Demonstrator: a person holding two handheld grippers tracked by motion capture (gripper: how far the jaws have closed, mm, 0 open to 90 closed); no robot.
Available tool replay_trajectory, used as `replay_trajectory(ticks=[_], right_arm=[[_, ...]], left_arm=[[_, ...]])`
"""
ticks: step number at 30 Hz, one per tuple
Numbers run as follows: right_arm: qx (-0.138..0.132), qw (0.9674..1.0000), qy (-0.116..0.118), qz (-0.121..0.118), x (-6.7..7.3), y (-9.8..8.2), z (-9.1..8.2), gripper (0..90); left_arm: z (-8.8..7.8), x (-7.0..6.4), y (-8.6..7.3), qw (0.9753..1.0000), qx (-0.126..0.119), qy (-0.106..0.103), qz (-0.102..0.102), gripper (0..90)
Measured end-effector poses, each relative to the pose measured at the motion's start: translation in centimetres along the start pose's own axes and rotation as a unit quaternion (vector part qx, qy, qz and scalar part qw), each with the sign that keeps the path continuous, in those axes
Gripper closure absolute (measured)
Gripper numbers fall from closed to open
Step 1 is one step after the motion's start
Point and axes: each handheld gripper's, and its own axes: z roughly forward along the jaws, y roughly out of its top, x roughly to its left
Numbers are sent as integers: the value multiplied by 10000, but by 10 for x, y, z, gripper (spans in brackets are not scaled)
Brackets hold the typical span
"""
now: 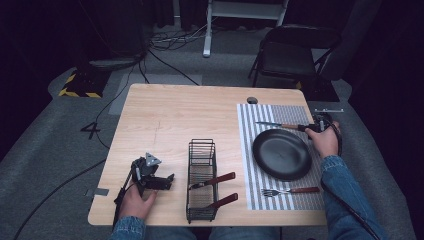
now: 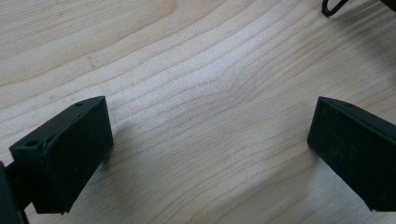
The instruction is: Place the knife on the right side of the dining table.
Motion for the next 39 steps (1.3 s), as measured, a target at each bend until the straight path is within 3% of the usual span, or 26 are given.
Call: replay_trajectory(ticks=[9, 21, 32, 33, 39], right_arm=[[-14, 9999, -58, 85, -1, 0, 9, 434], [-203, 9998, 47, -48, 5, 3, -10, 427], [-526, 9968, 356, -486, 28, 17, -60, 426], [-532, 9956, 446, -628, 35, 19, -70, 424], [-619, 9911, 730, -922, 57, 22, -94, 421]], left_arm=[[0, 0, 0, 10000, -1, 0, -1, 2], [0, 0, 0, 10000, 0, -1, -1, 2], [0, 0, 0, 10000, 1, 0, -1, 2], [0, 0, 0, 10000, 1, -5, -2, 2], [0, 0, 0, 10000, 0, -5, -4, 2]])
